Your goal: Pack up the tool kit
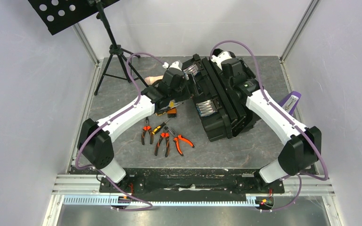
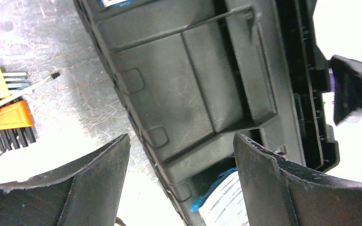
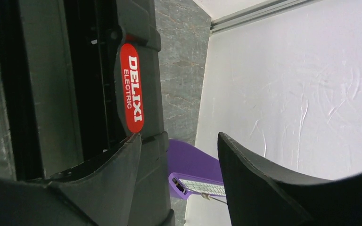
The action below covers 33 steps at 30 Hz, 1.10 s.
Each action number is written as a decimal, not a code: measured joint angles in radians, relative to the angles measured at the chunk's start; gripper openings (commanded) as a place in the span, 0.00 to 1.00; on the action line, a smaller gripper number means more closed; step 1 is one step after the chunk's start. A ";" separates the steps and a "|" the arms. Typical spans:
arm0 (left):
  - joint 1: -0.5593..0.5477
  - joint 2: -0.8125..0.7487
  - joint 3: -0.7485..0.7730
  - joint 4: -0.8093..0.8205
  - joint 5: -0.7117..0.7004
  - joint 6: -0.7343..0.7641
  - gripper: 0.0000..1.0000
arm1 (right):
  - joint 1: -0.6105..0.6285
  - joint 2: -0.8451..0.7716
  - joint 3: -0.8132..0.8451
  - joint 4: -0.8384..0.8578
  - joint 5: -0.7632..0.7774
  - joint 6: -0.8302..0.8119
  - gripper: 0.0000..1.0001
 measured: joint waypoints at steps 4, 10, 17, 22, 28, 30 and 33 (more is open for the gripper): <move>0.000 -0.008 0.032 -0.004 0.000 0.011 0.86 | -0.015 0.016 0.006 0.013 -0.009 0.002 0.65; 0.000 -0.009 0.035 -0.019 0.000 0.022 0.86 | -0.018 0.013 0.021 0.019 -0.082 0.029 0.66; 0.000 -0.007 0.035 -0.024 0.002 0.022 0.86 | -0.006 -0.023 0.006 0.049 -0.176 0.038 0.68; 0.000 -0.005 0.035 -0.024 0.003 0.022 0.86 | -0.027 -0.004 -0.008 0.074 -0.175 0.034 0.67; 0.000 -0.005 0.035 -0.024 0.003 0.023 0.86 | -0.065 0.078 -0.013 0.079 -0.180 0.031 0.66; 0.000 -0.005 0.035 -0.024 0.003 0.023 0.86 | -0.072 0.097 -0.013 0.079 -0.182 0.031 0.65; 0.000 -0.005 0.035 -0.024 0.003 0.023 0.86 | -0.082 0.116 -0.013 0.092 -0.163 0.019 0.61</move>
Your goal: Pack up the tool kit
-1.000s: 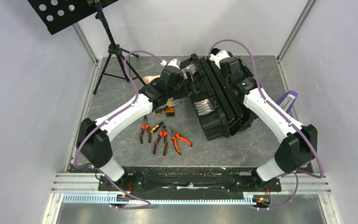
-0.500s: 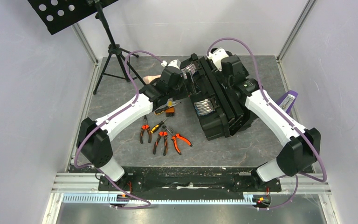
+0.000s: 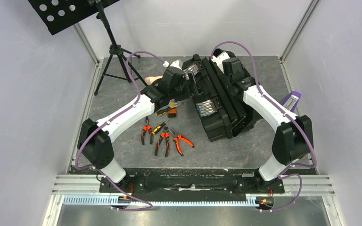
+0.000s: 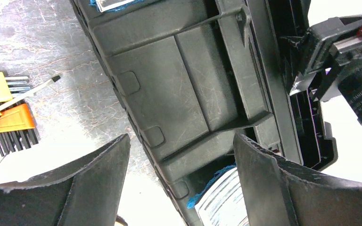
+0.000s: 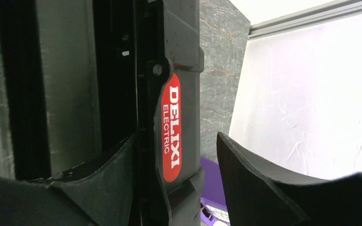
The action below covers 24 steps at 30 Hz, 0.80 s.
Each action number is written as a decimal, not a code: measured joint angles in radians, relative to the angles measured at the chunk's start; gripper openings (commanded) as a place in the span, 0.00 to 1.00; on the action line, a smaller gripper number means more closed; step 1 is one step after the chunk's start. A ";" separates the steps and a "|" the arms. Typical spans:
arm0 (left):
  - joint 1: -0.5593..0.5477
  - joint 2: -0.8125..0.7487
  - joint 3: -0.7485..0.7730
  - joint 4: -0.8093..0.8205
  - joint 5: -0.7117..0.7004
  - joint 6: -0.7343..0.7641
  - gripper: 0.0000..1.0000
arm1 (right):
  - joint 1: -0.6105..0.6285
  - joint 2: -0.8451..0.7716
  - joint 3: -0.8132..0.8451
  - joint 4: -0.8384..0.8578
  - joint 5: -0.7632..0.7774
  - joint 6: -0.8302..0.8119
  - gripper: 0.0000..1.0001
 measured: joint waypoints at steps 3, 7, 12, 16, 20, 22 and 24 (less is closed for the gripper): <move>0.000 0.000 0.000 0.000 0.002 0.000 0.86 | -0.002 0.018 0.000 0.017 0.035 -0.014 0.52; 0.000 0.002 0.003 -0.002 0.007 0.000 0.86 | 0.001 0.040 0.000 0.035 0.070 -0.038 0.44; 0.000 0.011 0.010 -0.002 0.011 0.000 0.86 | 0.013 0.047 -0.008 0.045 0.087 -0.069 0.25; 0.000 0.023 0.010 -0.002 0.026 0.000 0.86 | 0.028 0.055 -0.019 0.062 0.120 -0.094 0.06; 0.000 0.041 0.010 -0.005 0.025 0.000 0.86 | 0.046 0.056 -0.021 0.066 0.143 -0.109 0.00; 0.000 0.042 0.003 -0.003 0.025 0.000 0.86 | 0.052 0.056 -0.021 0.064 0.151 -0.113 0.00; 0.001 0.042 -0.017 0.012 0.025 -0.001 0.86 | 0.058 0.056 -0.021 0.062 0.161 -0.120 0.00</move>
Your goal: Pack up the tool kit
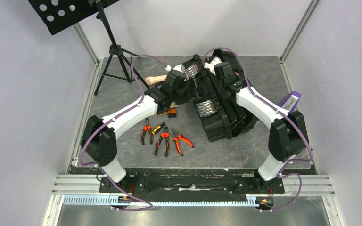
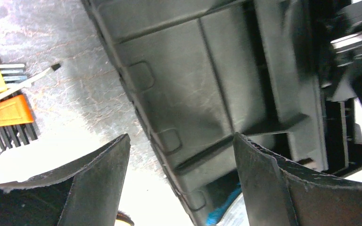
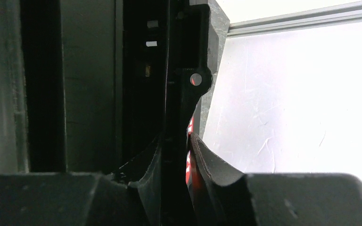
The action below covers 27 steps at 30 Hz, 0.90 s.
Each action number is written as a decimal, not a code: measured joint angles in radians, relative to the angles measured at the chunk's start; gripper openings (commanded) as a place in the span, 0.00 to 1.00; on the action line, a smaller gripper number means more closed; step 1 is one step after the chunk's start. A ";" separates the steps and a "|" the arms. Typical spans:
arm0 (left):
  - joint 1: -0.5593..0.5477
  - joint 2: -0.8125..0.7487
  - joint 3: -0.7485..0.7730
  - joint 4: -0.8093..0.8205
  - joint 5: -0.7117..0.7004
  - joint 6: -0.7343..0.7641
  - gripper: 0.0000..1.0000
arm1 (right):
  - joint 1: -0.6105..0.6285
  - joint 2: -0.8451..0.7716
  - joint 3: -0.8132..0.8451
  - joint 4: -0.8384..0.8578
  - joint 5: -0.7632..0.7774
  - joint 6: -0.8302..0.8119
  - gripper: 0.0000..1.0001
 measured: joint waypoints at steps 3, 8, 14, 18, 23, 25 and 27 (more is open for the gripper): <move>0.005 -0.002 -0.045 0.021 -0.002 -0.005 0.86 | 0.011 -0.003 0.000 -0.002 0.011 -0.012 0.00; 0.015 -0.031 -0.075 0.031 0.000 -0.009 0.86 | 0.042 -0.018 0.000 -0.003 0.040 -0.048 0.00; 0.014 -0.092 -0.075 0.051 0.000 -0.024 0.86 | 0.082 -0.057 0.005 0.000 0.092 -0.113 0.00; 0.014 -0.128 -0.075 0.084 -0.010 -0.040 0.86 | 0.103 -0.074 0.026 0.002 0.112 -0.145 0.00; 0.021 -0.135 -0.091 0.098 -0.050 -0.063 0.85 | 0.130 -0.091 0.040 0.011 0.140 -0.182 0.00; 0.021 -0.135 -0.107 0.105 -0.060 -0.069 0.85 | 0.132 -0.095 0.040 0.013 0.152 -0.193 0.00; 0.021 -0.134 -0.136 0.119 -0.070 -0.076 0.84 | 0.131 -0.099 0.042 0.015 0.164 -0.204 0.00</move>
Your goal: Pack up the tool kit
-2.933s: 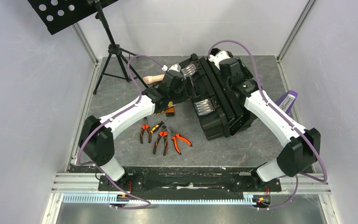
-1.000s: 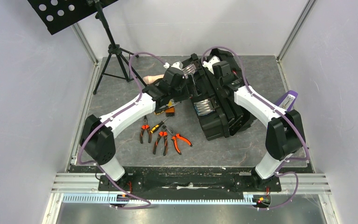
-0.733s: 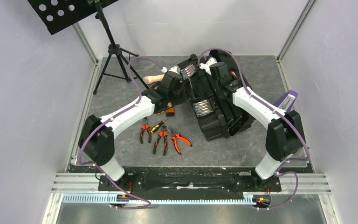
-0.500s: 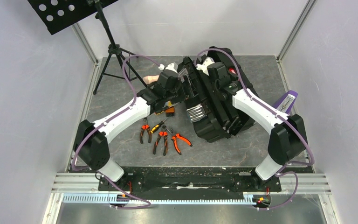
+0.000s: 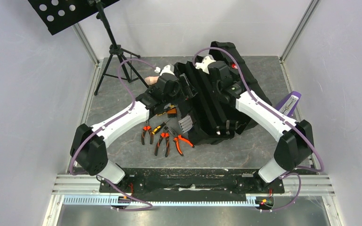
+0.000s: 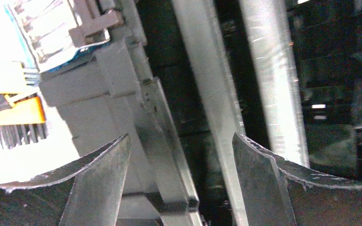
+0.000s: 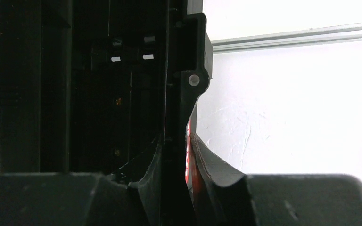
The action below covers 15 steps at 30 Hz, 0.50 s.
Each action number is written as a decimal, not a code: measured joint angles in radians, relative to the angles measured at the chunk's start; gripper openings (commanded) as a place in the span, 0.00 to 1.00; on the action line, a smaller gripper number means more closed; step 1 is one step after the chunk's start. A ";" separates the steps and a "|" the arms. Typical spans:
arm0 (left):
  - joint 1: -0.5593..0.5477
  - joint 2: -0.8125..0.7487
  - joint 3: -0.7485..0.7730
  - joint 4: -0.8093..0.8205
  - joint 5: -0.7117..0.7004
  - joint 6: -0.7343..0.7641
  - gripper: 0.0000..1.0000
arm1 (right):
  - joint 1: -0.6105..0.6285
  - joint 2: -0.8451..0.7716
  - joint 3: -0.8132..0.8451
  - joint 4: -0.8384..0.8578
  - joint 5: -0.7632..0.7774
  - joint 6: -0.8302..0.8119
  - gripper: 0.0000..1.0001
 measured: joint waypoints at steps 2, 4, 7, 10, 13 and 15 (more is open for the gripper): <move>0.000 0.000 -0.031 0.002 -0.004 -0.004 0.84 | 0.000 -0.006 0.002 0.000 0.006 -0.010 0.00; 0.000 0.002 -0.051 -0.001 -0.006 -0.005 0.84 | 0.000 -0.010 0.004 0.003 0.011 -0.016 0.00; 0.000 0.002 -0.057 0.000 -0.008 -0.005 0.78 | -0.002 -0.018 0.008 0.007 0.022 -0.029 0.00; 0.000 0.014 -0.056 0.000 -0.007 -0.005 0.71 | -0.008 -0.023 0.011 0.007 0.027 -0.038 0.00; 0.000 0.052 -0.049 0.010 0.006 -0.005 0.70 | -0.028 -0.030 0.011 0.007 0.031 -0.047 0.00; 0.000 0.089 -0.034 0.013 0.022 -0.005 0.70 | -0.045 -0.037 0.011 0.007 0.031 -0.050 0.00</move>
